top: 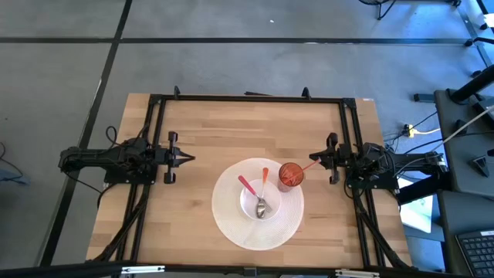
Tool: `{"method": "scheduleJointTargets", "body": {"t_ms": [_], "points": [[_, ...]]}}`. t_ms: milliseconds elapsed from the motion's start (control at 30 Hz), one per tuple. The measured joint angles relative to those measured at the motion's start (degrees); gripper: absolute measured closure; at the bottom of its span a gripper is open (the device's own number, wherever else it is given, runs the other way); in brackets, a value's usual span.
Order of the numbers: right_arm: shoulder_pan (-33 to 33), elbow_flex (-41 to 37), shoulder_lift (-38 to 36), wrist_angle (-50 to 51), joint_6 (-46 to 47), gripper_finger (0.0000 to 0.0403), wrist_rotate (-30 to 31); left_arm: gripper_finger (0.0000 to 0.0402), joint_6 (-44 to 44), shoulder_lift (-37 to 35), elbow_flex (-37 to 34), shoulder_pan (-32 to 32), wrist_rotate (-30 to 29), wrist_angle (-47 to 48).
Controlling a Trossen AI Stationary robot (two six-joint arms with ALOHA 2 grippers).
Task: Pick & Place Utensil
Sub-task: Return to Home Position
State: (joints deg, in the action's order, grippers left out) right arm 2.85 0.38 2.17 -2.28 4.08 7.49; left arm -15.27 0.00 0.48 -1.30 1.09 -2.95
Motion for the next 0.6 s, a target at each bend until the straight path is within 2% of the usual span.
{"method": "scheduleJointTargets", "body": {"t_ms": [600], "points": [[0.02,-0.02,0.00,0.00,0.17,0.0379,0.00,0.0395,0.04,0.01,-0.01,0.00,0.01,0.01]]}}
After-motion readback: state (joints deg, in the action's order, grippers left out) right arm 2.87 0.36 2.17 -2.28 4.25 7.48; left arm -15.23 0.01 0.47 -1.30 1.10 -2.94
